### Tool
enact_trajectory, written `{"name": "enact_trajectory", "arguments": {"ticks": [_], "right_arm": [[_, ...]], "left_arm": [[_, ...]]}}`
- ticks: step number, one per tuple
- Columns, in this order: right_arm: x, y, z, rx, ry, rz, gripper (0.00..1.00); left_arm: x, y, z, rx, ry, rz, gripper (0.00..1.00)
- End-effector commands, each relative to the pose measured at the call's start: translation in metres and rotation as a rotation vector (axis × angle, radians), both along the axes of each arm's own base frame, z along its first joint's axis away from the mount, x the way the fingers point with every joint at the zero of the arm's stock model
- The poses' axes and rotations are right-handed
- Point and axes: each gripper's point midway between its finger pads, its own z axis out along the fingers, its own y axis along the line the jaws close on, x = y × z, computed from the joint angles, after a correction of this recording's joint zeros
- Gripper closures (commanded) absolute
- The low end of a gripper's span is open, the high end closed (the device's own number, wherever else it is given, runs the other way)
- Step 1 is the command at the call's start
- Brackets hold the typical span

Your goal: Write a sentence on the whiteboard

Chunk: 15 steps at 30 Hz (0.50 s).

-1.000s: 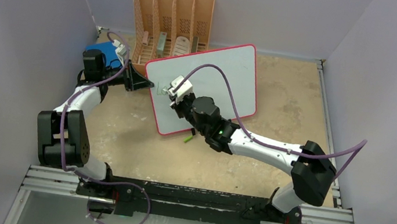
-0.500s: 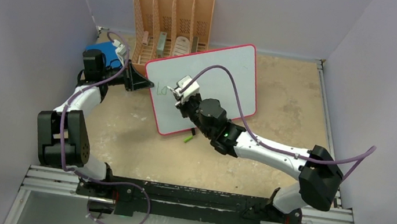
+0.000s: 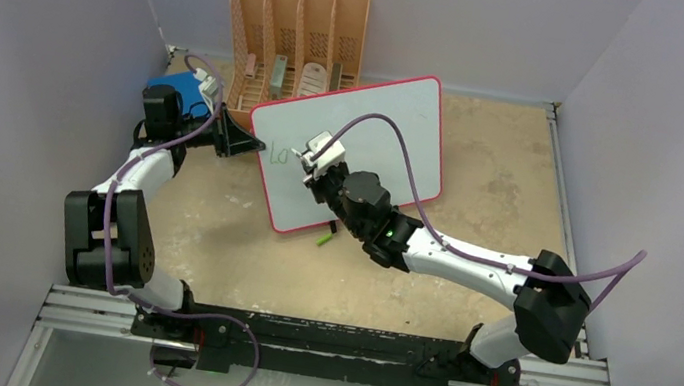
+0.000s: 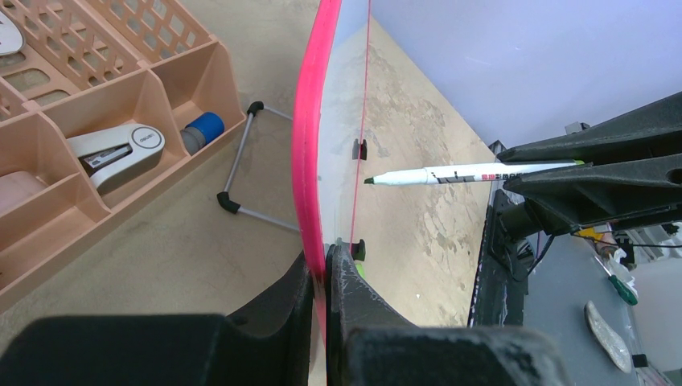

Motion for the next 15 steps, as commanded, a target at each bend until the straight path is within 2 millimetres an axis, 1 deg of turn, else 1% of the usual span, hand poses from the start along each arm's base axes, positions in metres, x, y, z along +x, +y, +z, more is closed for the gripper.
{"name": "enact_trajectory", "arguments": {"ticks": [1, 15], "right_arm": [[0.0067, 0.0011, 0.0226, 0.079, -0.036, -0.024, 1.0], [0.0096, 0.0066, 0.0205, 0.073, -0.035, -0.022, 1.0]], "left_arm": [[0.0024, -0.0047, 0.0153, 0.027, -0.097, -0.024, 1.0], [0.002, -0.0049, 0.0155, 0.026, -0.095, -0.025, 1.0]]}}
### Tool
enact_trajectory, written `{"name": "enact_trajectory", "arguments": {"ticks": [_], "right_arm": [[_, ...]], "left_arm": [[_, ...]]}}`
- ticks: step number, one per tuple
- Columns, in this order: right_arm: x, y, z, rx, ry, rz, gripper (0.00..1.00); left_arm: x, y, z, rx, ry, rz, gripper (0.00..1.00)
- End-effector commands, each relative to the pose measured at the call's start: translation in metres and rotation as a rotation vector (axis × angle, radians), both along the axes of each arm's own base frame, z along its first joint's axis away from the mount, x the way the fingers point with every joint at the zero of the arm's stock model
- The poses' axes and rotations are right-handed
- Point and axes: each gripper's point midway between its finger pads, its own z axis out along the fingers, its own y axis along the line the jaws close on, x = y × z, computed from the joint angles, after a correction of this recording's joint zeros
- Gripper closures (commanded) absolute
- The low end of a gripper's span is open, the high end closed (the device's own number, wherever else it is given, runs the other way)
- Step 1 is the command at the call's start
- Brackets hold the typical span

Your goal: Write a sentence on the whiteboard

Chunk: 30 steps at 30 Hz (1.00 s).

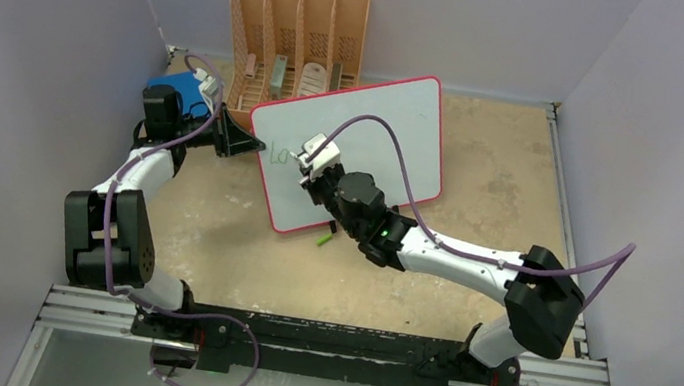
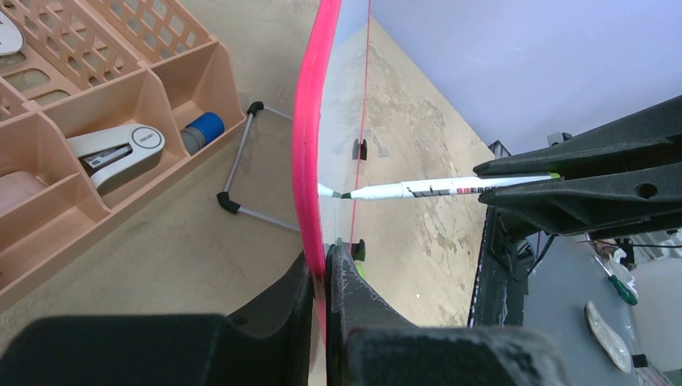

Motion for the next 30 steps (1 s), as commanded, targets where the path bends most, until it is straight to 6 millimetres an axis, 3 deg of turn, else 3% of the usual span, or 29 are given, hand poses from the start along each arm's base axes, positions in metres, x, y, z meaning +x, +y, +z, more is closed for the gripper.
{"name": "enact_trajectory", "arguments": {"ticks": [1, 30], "right_arm": [[0.007, 0.001, 0.035, 0.094, -0.048, -0.025, 1.0], [0.002, -0.008, 0.017, 0.055, 0.003, -0.029, 1.0]], "left_arm": [[0.002, -0.005, 0.015, 0.026, -0.095, -0.025, 1.0], [0.002, -0.005, 0.016, 0.027, -0.096, -0.024, 1.0]]}}
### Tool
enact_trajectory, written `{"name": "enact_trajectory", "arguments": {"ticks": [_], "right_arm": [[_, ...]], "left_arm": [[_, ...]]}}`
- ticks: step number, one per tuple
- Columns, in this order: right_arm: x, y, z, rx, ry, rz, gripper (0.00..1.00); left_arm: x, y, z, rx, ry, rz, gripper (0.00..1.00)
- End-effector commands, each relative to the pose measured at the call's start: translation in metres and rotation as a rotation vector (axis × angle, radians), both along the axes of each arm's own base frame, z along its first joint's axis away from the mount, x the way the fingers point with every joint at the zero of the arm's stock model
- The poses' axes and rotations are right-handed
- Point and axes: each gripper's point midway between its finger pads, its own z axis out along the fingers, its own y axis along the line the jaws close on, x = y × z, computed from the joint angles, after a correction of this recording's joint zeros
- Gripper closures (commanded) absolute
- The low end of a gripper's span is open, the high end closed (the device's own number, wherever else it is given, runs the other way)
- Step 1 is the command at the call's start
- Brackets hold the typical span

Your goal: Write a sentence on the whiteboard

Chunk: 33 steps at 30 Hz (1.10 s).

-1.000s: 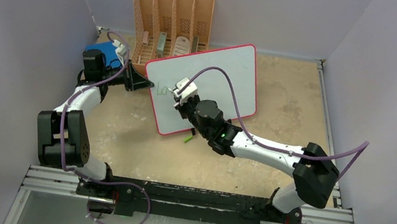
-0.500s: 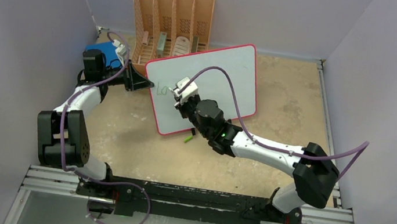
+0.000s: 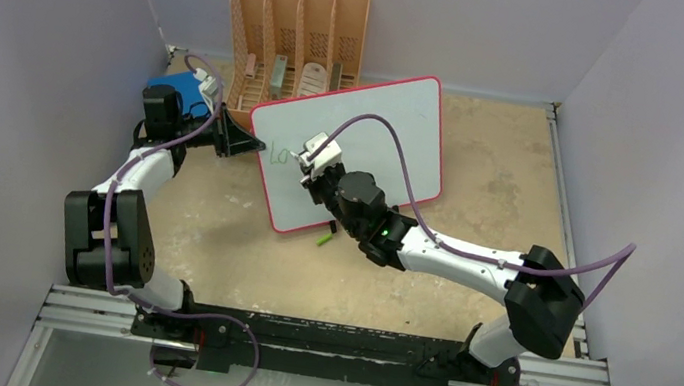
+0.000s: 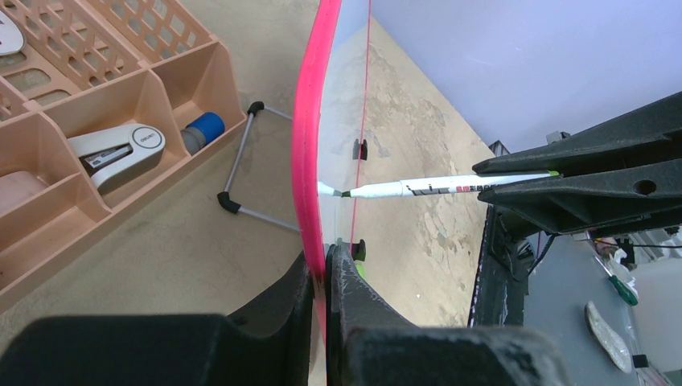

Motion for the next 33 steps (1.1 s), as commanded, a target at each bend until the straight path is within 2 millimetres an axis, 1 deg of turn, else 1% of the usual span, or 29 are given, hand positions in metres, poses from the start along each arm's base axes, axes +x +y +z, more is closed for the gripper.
{"name": "enact_trajectory", "arguments": {"ticks": [1, 17, 24, 33], "right_arm": [[0.001, -0.008, 0.017, 0.045, -0.007, -0.025, 1.0], [-0.003, -0.018, 0.005, 0.026, 0.017, -0.04, 1.0], [-0.003, -0.018, 0.005, 0.027, 0.018, -0.04, 1.0], [0.002, -0.016, 0.013, 0.029, -0.008, -0.053, 1.0]], "left_arm": [[0.002, -0.005, 0.016, 0.027, -0.097, -0.025, 1.0], [0.002, -0.005, 0.016, 0.028, -0.097, -0.024, 1.0], [0.002, -0.005, 0.015, 0.028, -0.096, -0.023, 1.0], [0.002, -0.005, 0.015, 0.026, -0.094, -0.025, 1.0]]}}
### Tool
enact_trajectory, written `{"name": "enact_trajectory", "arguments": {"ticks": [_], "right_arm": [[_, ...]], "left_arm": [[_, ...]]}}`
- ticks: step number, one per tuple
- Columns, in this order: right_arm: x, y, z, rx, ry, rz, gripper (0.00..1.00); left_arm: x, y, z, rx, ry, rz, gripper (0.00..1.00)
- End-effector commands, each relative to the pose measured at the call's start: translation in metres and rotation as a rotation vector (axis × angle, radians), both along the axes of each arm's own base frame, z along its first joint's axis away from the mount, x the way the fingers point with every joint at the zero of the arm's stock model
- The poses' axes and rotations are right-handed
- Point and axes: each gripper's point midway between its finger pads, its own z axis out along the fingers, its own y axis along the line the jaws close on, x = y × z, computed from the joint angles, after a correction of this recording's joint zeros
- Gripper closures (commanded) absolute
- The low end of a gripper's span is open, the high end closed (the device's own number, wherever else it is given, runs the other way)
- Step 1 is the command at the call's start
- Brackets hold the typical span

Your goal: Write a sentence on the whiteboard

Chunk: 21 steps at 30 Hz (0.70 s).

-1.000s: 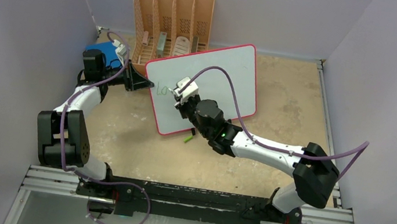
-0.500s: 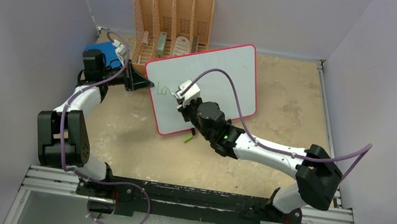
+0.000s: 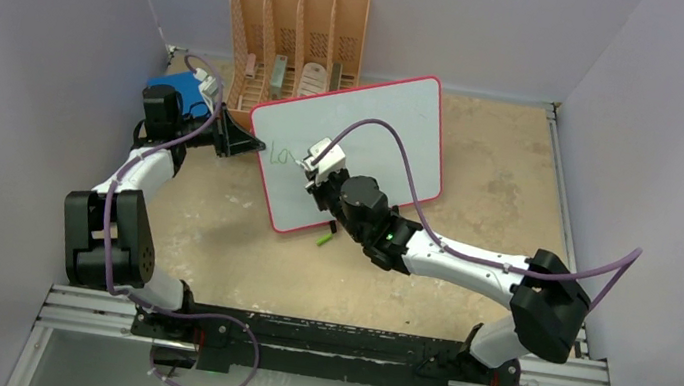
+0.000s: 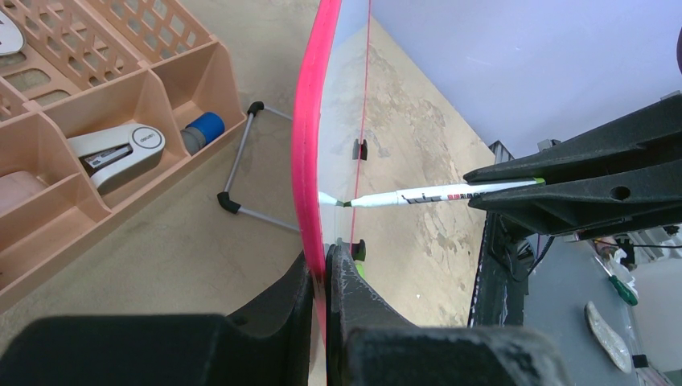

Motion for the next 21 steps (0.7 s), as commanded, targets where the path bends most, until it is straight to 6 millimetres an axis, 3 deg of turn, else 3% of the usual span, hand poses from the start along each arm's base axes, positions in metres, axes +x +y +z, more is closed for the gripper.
{"name": "enact_trajectory", "arguments": {"ticks": [1, 21], "right_arm": [[0.01, -0.004, 0.028, 0.053, -0.051, -0.048, 1.0], [0.021, -0.004, 0.046, 0.081, -0.083, -0.066, 1.0]], "left_arm": [[0.002, -0.005, 0.015, 0.026, -0.094, -0.025, 1.0], [0.001, -0.005, 0.016, 0.025, -0.095, -0.027, 1.0]]}}
